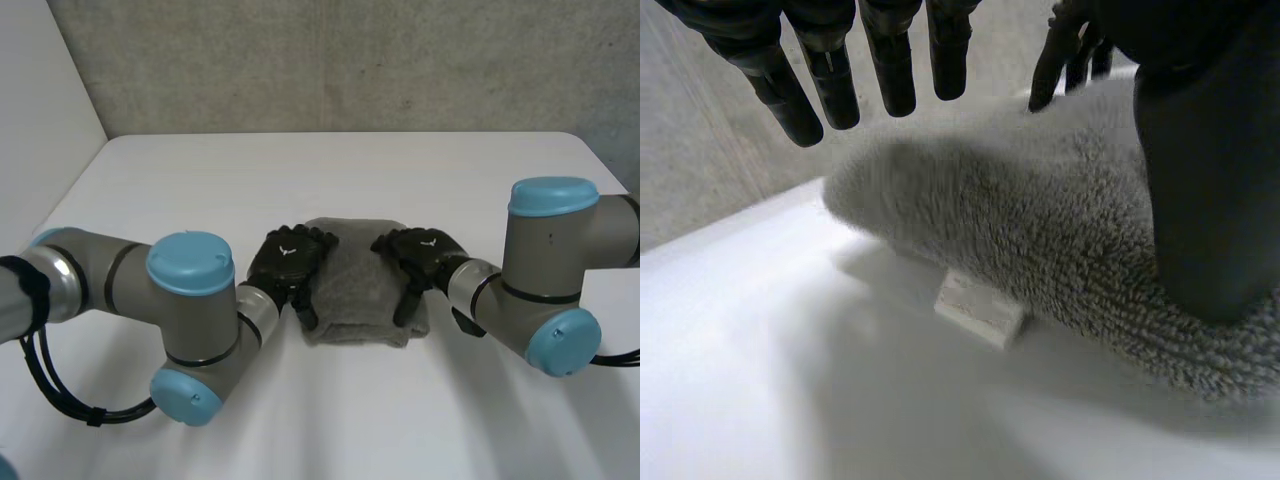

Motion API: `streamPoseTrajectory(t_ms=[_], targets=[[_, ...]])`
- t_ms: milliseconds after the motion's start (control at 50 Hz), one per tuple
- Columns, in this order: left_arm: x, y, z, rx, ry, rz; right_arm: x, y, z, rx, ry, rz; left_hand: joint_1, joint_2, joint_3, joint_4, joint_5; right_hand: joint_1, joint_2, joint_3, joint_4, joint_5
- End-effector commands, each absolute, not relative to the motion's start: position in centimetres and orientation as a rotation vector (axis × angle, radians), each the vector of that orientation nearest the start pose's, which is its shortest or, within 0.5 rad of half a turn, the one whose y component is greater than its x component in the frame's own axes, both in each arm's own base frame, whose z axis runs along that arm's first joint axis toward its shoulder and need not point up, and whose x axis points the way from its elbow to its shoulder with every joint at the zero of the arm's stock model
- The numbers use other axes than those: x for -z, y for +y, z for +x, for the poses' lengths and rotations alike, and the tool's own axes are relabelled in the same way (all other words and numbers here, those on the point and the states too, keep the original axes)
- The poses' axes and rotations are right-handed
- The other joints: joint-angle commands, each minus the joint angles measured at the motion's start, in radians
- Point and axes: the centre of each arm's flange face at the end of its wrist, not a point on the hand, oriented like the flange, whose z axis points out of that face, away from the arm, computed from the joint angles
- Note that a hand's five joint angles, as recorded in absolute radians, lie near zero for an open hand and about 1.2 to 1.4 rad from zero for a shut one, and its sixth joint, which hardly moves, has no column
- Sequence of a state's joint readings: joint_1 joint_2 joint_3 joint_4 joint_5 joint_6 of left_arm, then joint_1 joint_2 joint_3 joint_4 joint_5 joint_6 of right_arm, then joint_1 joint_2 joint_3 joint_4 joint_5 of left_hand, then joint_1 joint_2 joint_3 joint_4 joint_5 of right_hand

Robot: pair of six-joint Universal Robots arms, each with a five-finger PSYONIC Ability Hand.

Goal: Fold the towel.

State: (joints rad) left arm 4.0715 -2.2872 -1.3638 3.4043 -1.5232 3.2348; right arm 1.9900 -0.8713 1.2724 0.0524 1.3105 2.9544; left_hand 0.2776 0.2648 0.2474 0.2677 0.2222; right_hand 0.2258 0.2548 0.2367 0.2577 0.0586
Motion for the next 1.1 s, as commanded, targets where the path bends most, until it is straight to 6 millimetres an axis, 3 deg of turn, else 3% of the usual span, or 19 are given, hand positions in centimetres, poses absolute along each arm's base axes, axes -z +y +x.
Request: streamPoseTrajectory(t_ms=[20,40,60,80,100,120,140,160,180,200,220,320,420,1000,1060,1080,1100], targets=[[-17.6,-25.0,-35.2,2.261,2.518,1.014,-21.4,-29.4,29.8,1.679,2.106,-0.823,-0.093,-0.081,-0.063,-0.084,-0.213,-0.051,-0.080,-0.062,-0.083,-0.059],[-19.2,-24.9,-34.9,2.310,2.487,0.993,-21.4,-29.4,29.8,1.679,2.106,-0.823,-0.096,-0.084,-0.066,-0.086,-0.215,-0.051,-0.080,-0.062,-0.083,-0.059],[-20.9,-24.7,-34.7,2.358,2.462,0.974,-23.1,-29.4,29.4,1.744,2.095,-0.775,-0.093,-0.081,-0.063,-0.084,-0.213,-0.051,-0.080,-0.062,-0.083,-0.059],[-20.9,-24.7,-34.7,2.358,2.462,0.974,-24.8,-29.5,28.9,1.812,2.091,-0.711,-0.093,-0.081,-0.063,-0.084,-0.213,-0.051,-0.080,-0.062,-0.083,-0.059],[-22.5,-24.4,-34.4,2.395,2.449,0.948,-24.8,-29.5,28.9,1.812,2.091,-0.710,-0.093,-0.081,-0.063,-0.084,-0.213,-0.051,-0.080,-0.062,-0.083,-0.059],[-22.5,-24.4,-34.4,2.395,2.448,0.948,-26.6,-29.4,28.2,1.885,2.083,-0.637,-0.093,-0.081,-0.063,-0.084,-0.213,-0.051,-0.080,-0.062,-0.083,-0.059],[-24.2,-24.3,-34.0,2.431,2.431,0.907,-28.5,-29.1,27.6,1.959,2.065,-0.570,-0.093,-0.081,-0.063,-0.084,-0.213,-0.051,-0.080,-0.062,-0.083,-0.059],[-25.7,-24.3,-33.4,2.449,2.417,0.846,-28.5,-29.1,27.6,1.959,2.065,-0.570,-0.088,-0.075,-0.057,-0.078,-0.207,-0.051,-0.080,-0.062,-0.083,-0.059],[-25.7,-24.3,-33.4,2.449,2.417,0.846,-29.7,-28.8,26.9,2.014,2.061,-0.518,-0.088,-0.075,-0.057,-0.078,-0.207,-0.051,-0.080,-0.062,-0.083,-0.059],[-27.3,-25.0,-32.3,2.463,2.394,0.734,-30.5,-28.4,26.5,2.051,2.062,-0.488,-0.079,-0.066,-0.049,-0.069,-0.198,-0.051,-0.080,-0.062,-0.083,-0.059],[-28.9,-25.8,-31.1,2.457,2.376,0.601,-30.5,-28.4,26.5,2.052,2.062,-0.488,-0.079,-0.066,-0.049,-0.069,-0.198,-0.051,-0.080,-0.062,-0.083,-0.059],[-31.4,-25.6,-29.0,2.321,2.459,0.396,-30.8,-28.2,25.9,2.080,2.088,-0.449,-0.096,-0.084,-0.066,-0.086,-0.216,-0.051,-0.080,-0.062,-0.083,-0.059],[-31.6,-25.4,-28.0,2.208,2.550,0.353,-31.0,-28.3,25.8,2.085,2.090,-0.444,-0.096,-0.084,-0.066,-0.086,-0.216,-0.051,-0.080,-0.062,-0.083,-0.059],[-32.5,-25.6,-27.2,2.247,2.534,0.327,-31.1,-28.2,26.1,2.081,2.067,-0.468,-0.096,-0.084,-0.066,-0.086,-0.216,-0.051,-0.080,-0.062,-0.083,-0.059],[-32.8,-25.6,-27.3,2.295,2.506,0.318,-30.2,-28.0,26.9,2.027,2.062,-0.530,-0.096,-0.084,-0.066,-0.086,-0.216,-0.051,-0.080,-0.062,-0.083,-0.059],[-32.8,-25.6,-27.3,2.295,2.505,0.318,-29.1,-28.3,27.4,1.975,2.076,-0.582,-0.096,-0.084,-0.066,-0.086,-0.216,-0.051,-0.080,-0.062,-0.083,-0.059],[-32.7,-25.7,-27.3,2.318,2.490,0.314,-26.6,-28.7,28.3,1.882,2.113,-0.664,-0.096,-0.084,-0.066,-0.086,-0.216,-0.051,-0.080,-0.062,-0.083,-0.059]])
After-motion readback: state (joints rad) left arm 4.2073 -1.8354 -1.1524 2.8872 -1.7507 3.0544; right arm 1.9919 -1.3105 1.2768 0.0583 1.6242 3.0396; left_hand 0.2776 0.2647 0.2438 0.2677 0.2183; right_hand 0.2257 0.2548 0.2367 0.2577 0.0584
